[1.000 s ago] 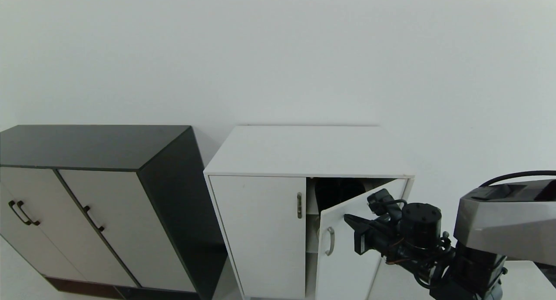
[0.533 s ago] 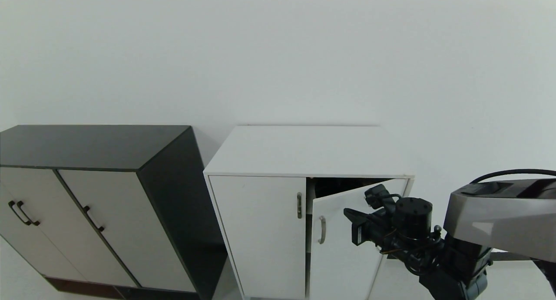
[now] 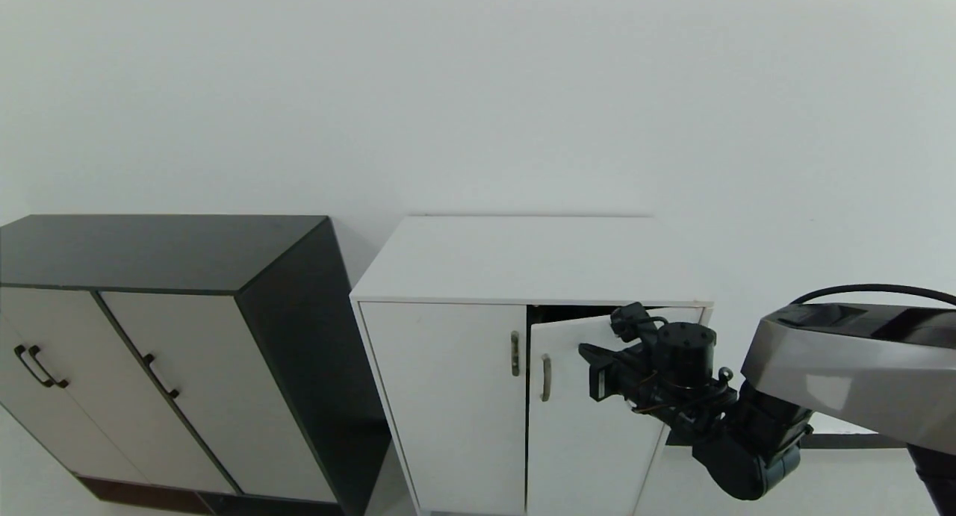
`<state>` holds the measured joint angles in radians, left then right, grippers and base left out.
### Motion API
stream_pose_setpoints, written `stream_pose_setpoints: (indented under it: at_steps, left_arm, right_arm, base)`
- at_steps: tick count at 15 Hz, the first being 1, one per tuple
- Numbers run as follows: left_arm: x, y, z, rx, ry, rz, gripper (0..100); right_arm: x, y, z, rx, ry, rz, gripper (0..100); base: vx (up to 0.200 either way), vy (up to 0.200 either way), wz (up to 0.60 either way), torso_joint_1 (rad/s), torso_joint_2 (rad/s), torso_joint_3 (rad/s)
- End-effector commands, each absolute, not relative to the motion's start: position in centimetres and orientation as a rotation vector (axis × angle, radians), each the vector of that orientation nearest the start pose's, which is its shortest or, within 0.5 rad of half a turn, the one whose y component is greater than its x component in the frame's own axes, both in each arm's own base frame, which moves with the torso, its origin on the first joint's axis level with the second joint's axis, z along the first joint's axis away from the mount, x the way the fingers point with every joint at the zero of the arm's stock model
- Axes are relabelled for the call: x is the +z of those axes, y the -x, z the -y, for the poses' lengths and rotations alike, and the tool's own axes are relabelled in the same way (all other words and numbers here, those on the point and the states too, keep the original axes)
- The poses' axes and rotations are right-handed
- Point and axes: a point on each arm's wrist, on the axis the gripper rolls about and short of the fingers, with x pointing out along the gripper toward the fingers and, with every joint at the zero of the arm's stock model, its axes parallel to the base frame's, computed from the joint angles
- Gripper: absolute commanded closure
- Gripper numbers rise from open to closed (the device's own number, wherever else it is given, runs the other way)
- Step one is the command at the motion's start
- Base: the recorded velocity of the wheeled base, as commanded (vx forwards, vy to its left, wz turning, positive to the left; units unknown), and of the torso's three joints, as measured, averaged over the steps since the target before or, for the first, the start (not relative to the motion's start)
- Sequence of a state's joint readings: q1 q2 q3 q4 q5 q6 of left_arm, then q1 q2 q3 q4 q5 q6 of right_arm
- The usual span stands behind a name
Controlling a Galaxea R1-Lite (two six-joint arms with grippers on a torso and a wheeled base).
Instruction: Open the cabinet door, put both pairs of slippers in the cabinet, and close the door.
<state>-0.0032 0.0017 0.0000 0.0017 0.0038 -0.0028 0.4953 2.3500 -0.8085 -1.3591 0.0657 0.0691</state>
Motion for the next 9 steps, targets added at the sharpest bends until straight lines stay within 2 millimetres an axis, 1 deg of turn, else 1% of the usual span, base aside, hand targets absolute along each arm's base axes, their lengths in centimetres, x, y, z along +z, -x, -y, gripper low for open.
stream_pose_setpoints:
  at_steps: [1, 9]
  left_arm:
    - [7.5, 2.3, 0.0, 0.002, 0.002, -0.003, 100]
    - [7.5, 2.3, 0.0, 0.003, 0.002, -0.003, 100]
  right_arm:
    - [2.1, -34.8, -18.9, 0.551, -0.030, -0.192, 100]
    - [1.1, -36.0, -18.4, 0.524, -0.028, -0.208, 100]
  base:
    - [0.000, 0.000, 0.00, 0.000, 0.00, 0.000]
    - [0.000, 0.000, 0.00, 0.000, 0.00, 0.000]
